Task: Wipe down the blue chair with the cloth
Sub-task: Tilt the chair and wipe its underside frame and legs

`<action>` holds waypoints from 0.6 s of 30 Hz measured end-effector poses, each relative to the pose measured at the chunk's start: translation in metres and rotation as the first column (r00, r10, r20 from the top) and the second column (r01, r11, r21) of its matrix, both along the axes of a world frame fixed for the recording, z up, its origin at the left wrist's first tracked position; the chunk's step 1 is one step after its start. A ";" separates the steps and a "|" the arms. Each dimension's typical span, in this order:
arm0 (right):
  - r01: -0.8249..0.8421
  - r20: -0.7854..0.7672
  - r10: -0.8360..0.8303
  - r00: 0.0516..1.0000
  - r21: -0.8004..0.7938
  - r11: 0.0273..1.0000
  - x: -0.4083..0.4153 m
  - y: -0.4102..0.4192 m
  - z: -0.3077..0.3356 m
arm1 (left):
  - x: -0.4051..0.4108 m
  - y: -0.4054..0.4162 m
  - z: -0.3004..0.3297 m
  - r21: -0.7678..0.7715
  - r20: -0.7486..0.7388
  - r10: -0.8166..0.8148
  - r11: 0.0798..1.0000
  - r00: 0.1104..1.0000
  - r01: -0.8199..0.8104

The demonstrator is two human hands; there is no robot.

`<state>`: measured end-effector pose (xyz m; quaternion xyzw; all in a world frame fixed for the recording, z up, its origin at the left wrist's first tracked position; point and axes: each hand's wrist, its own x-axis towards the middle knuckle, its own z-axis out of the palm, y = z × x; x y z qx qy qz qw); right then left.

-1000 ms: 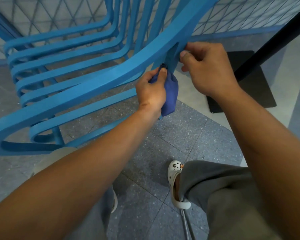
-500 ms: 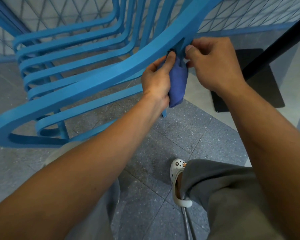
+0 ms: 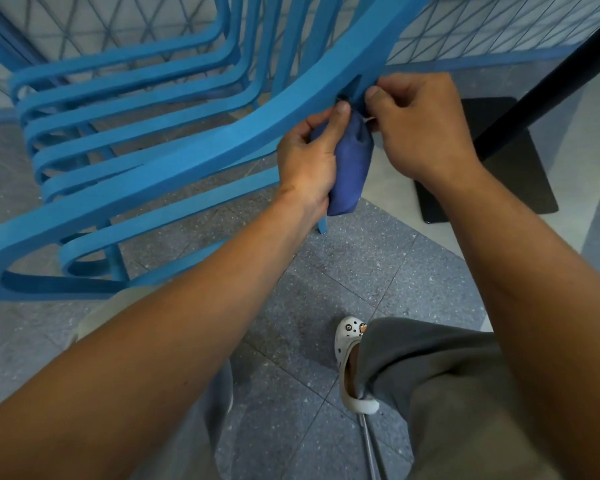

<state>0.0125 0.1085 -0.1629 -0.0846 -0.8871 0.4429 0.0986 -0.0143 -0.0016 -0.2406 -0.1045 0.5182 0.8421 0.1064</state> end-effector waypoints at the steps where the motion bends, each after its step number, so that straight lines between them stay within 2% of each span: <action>1: 0.004 0.003 -0.004 1.000 -0.005 1.000 -0.001 0.000 -0.001 | 0.001 -0.002 -0.003 -0.037 0.027 0.023 0.999 0.999 -0.022; 5: 0.021 0.021 -0.021 1.000 -0.027 0.999 -0.001 -0.001 -0.001 | -0.001 -0.012 -0.016 -0.110 0.128 -0.001 0.994 0.992 0.015; 12: 0.017 0.007 -0.017 1.000 -0.029 0.999 0.000 -0.001 -0.001 | -0.002 -0.013 -0.009 -0.183 0.024 -0.019 0.983 1.000 0.023; 16: 0.012 0.010 -0.012 1.000 -0.025 1.000 0.000 -0.003 -0.002 | -0.003 -0.019 -0.020 -0.268 0.121 -0.002 0.963 0.993 0.035; 18: 0.022 0.010 -0.022 1.000 -0.019 1.000 -0.002 -0.003 -0.003 | -0.003 -0.020 -0.019 -0.277 0.113 0.004 0.960 0.994 0.028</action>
